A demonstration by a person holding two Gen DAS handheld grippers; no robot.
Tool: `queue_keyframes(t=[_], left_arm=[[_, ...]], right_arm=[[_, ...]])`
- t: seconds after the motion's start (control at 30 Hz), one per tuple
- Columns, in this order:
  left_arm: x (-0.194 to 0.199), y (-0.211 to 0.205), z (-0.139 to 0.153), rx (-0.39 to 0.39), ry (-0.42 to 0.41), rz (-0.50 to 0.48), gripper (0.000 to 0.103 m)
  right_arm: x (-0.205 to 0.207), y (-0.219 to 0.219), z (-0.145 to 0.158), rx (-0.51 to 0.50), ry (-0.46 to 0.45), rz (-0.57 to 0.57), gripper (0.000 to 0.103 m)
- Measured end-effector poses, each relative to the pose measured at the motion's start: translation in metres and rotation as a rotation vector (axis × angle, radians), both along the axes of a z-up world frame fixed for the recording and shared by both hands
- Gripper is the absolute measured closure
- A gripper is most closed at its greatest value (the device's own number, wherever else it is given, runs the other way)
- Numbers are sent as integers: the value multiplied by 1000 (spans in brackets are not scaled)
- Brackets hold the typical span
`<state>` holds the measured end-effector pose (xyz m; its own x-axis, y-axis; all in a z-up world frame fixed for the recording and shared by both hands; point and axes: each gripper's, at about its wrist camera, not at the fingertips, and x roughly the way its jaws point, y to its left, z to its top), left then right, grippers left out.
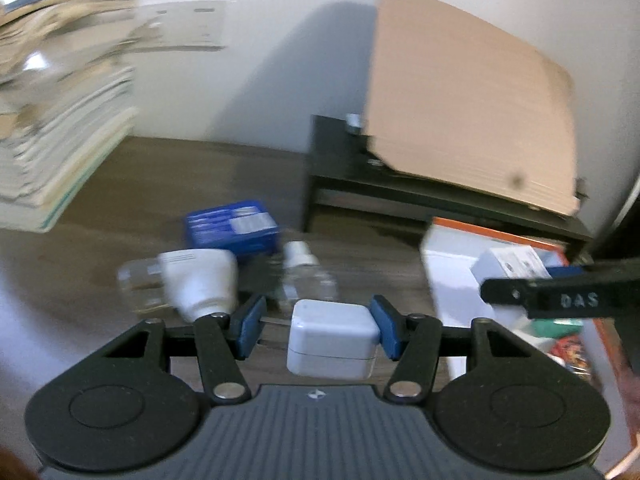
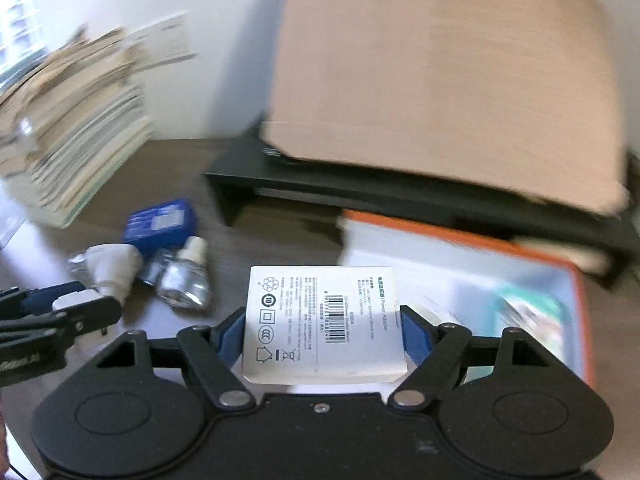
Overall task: Organize rigid objects
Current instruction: 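Carry the charger cube and white small box with both tools over the white box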
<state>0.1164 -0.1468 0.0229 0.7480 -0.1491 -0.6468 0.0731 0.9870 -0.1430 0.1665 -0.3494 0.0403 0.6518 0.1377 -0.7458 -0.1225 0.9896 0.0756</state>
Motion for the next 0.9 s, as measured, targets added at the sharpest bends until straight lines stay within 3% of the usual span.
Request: queue_keyframes(t=[0.2,0.43,0.9], left_arm=[[1,-45,4,-12,-12,-137,45],[-1,-86,8,-18,-18,-257,45],[-5,-119,13,3,-28,-337,45]], right_arm=[[-38,-42,10,-23,5,-160,11],[-70,-71,19,-22,-20,-258,11],[-83,-92,21,4,-35,-302,10]])
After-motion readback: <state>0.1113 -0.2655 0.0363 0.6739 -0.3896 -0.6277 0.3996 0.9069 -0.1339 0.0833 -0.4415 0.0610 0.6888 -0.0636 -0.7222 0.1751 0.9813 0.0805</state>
